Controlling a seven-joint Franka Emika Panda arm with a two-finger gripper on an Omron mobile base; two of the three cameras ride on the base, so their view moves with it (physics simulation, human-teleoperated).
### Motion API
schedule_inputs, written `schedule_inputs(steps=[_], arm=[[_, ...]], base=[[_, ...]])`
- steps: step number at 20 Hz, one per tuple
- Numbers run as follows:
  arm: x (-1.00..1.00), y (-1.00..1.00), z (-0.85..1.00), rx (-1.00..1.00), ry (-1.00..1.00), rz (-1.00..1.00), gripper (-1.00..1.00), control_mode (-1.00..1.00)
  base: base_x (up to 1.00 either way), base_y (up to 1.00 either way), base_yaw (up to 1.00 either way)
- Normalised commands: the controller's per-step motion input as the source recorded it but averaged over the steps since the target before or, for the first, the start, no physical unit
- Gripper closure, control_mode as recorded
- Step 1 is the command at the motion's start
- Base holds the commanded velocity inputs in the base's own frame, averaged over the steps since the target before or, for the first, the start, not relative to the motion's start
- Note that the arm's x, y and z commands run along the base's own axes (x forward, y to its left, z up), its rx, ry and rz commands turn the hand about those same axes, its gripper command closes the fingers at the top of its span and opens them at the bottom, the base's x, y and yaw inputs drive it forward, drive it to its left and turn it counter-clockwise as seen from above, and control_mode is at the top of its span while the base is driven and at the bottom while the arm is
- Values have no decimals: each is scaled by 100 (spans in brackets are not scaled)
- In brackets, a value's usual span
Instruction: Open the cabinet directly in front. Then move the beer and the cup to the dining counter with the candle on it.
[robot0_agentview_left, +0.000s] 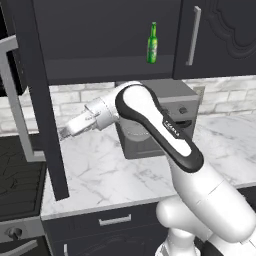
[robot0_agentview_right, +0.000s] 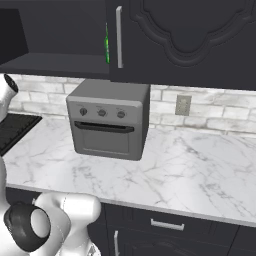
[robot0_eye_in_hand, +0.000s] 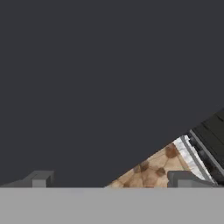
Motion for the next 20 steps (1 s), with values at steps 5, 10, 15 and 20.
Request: schedule_inputs(steps=[5,10,15,20], arm=[[13,22,-8,-3,0,-3,-100,-100],[-18,0,0,0,-2,0,-100,-100],[-54,-57,1,0,-12,-11,-100,-100],[-66,-100,6,0,-19,-13,-100,-100]], base=[[0,0,0],[0,0,0],[0,0,0],[0,0,0]])
